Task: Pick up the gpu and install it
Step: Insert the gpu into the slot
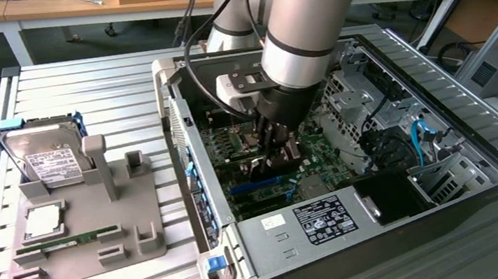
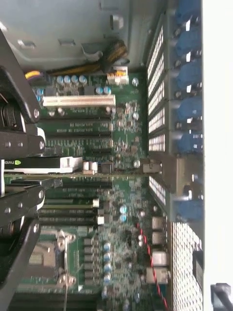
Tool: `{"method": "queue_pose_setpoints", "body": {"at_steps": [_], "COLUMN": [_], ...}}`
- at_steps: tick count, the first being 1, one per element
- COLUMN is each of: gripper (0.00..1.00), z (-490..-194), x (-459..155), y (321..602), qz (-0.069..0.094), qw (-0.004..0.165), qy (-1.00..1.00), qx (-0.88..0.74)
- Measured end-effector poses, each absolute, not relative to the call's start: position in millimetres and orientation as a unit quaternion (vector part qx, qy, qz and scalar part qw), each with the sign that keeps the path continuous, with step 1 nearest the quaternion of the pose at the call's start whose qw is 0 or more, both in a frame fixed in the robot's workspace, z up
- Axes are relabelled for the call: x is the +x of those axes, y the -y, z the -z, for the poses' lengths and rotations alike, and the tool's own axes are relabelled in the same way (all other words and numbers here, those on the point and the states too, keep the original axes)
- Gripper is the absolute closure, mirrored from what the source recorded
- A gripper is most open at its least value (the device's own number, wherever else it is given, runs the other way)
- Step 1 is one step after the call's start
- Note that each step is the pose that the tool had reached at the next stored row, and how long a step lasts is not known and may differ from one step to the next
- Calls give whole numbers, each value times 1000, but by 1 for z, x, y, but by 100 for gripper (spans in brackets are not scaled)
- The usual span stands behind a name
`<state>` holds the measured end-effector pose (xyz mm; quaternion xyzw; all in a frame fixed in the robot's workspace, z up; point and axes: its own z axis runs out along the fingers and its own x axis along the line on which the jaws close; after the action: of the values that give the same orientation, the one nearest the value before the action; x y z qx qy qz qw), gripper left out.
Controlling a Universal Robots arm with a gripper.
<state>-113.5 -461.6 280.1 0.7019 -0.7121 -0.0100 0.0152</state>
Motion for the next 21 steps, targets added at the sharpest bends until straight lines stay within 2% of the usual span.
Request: {"method": "queue_pose_setpoints", "body": {"at_steps": [21], "gripper": [73], "z": [-280], "x": [-115], "y": [453], "qz": [13], "qw": [12], "qy": [712], "qx": [702]}}
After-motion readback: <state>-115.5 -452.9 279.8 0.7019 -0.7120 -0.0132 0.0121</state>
